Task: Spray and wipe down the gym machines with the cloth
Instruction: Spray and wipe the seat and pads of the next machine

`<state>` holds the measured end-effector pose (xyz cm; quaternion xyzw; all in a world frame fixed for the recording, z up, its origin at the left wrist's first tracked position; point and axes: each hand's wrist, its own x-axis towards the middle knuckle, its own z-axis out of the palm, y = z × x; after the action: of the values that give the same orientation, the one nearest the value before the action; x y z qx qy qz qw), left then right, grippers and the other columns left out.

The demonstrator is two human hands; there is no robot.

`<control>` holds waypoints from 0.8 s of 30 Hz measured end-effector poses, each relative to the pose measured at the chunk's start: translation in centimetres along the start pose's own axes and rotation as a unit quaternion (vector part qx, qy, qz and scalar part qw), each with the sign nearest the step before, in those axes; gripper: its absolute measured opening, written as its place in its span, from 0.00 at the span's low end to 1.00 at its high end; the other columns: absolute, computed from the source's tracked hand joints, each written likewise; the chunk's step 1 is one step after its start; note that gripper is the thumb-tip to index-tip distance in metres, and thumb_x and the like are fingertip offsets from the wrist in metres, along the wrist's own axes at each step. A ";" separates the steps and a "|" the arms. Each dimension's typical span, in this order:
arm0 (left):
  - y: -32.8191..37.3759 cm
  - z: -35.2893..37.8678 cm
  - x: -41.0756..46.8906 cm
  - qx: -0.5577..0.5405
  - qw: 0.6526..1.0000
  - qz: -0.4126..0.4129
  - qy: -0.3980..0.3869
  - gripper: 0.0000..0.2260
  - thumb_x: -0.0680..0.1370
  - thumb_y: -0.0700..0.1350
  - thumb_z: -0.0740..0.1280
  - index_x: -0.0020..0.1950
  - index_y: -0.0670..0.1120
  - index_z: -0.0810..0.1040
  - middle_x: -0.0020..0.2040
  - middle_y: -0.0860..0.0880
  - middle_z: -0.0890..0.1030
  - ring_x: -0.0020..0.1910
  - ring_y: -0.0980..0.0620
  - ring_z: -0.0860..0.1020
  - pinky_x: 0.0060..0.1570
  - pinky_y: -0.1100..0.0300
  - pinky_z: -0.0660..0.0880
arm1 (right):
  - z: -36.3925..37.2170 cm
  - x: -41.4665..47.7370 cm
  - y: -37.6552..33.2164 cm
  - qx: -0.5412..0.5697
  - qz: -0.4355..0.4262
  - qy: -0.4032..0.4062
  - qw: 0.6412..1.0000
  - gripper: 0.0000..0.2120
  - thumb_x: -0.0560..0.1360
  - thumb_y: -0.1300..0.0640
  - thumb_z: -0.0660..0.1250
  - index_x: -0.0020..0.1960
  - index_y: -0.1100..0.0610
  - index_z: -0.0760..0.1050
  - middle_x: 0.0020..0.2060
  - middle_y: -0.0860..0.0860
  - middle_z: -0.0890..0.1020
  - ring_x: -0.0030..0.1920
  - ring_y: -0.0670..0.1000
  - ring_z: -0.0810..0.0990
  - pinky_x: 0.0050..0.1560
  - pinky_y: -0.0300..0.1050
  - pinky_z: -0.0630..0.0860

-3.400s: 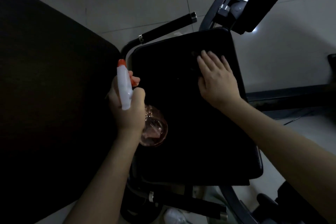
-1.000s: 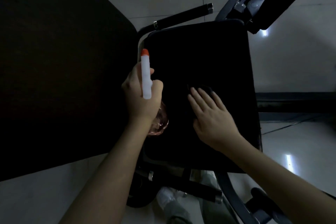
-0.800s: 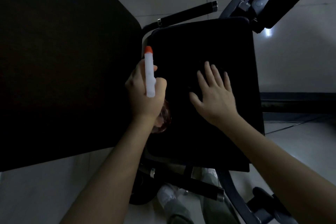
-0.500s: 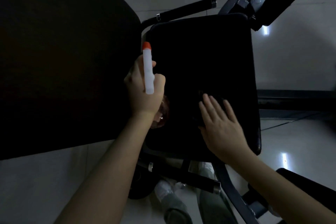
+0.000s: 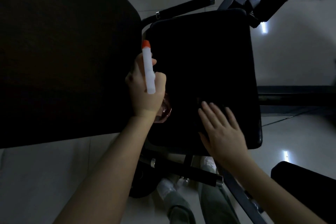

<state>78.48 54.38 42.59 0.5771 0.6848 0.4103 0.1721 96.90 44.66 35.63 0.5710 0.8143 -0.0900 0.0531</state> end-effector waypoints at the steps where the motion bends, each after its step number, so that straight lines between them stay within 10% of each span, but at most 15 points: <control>1: 0.0 0.0 0.0 -0.006 1.000 -0.003 0.005 0.20 0.71 0.42 0.55 0.54 0.31 0.76 0.45 0.39 0.80 0.43 0.49 0.77 0.48 0.67 0.71 | -0.2 0.2 0.7 -0.004 0.023 0.013 1.000 0.28 0.77 0.45 0.51 0.71 0.59 0.68 0.71 0.55 0.67 0.72 0.55 0.64 0.72 0.56 0.52; 5: -0.3 0.1 -0.2 -0.005 1.000 0.010 0.017 0.18 0.70 0.40 0.56 0.54 0.32 0.76 0.44 0.43 0.78 0.43 0.51 0.75 0.47 0.73 0.69 | 0.0 2.6 -0.7 0.016 0.141 0.045 0.989 0.30 0.76 0.45 0.51 0.72 0.60 0.65 0.72 0.57 0.66 0.73 0.57 0.62 0.71 0.56 0.49; 11: -0.3 0.3 -0.5 -0.020 1.000 -0.016 -0.011 0.15 0.71 0.36 0.60 0.56 0.35 0.75 0.46 0.47 0.77 0.45 0.52 0.77 0.48 0.73 0.71 | 1.1 0.3 -0.8 0.035 -0.018 0.070 0.997 0.25 0.76 0.49 0.54 0.68 0.60 0.71 0.68 0.56 0.72 0.69 0.56 0.69 0.69 0.54 0.58; 16: 1.1 0.3 -0.4 0.012 0.989 0.110 -0.094 0.14 0.69 0.37 0.57 0.50 0.34 0.75 0.43 0.40 0.78 0.41 0.46 0.77 0.44 0.65 0.73 | 0.6 -1.8 4.1 0.092 0.121 0.160 0.975 0.22 0.76 0.54 0.56 0.66 0.64 0.72 0.67 0.59 0.73 0.68 0.60 0.69 0.66 0.59 0.65; 20: 2.2 0.1 -1.7 0.042 0.935 0.216 -0.277 0.14 0.70 0.44 0.58 0.50 0.38 0.76 0.42 0.44 0.78 0.39 0.46 0.76 0.37 0.59 0.72 | 0.2 -1.5 6.1 0.186 0.146 0.191 0.953 0.22 0.76 0.55 0.56 0.66 0.64 0.71 0.67 0.58 0.73 0.68 0.59 0.67 0.65 0.58 0.68; 24: 3.2 0.3 -4.0 0.164 0.828 0.258 -0.469 0.12 0.74 0.47 0.62 0.56 0.45 0.71 0.49 0.50 0.75 0.47 0.50 0.75 0.39 0.59 0.68 | -0.9 -0.8 6.9 0.339 0.245 0.214 0.883 0.19 0.77 0.60 0.60 0.67 0.61 0.71 0.67 0.53 0.73 0.67 0.51 0.68 0.66 0.35 0.61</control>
<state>81.84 50.75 43.91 0.8753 0.4054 0.0009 0.2635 103.70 46.40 36.02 0.7405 0.5601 -0.2206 -0.2987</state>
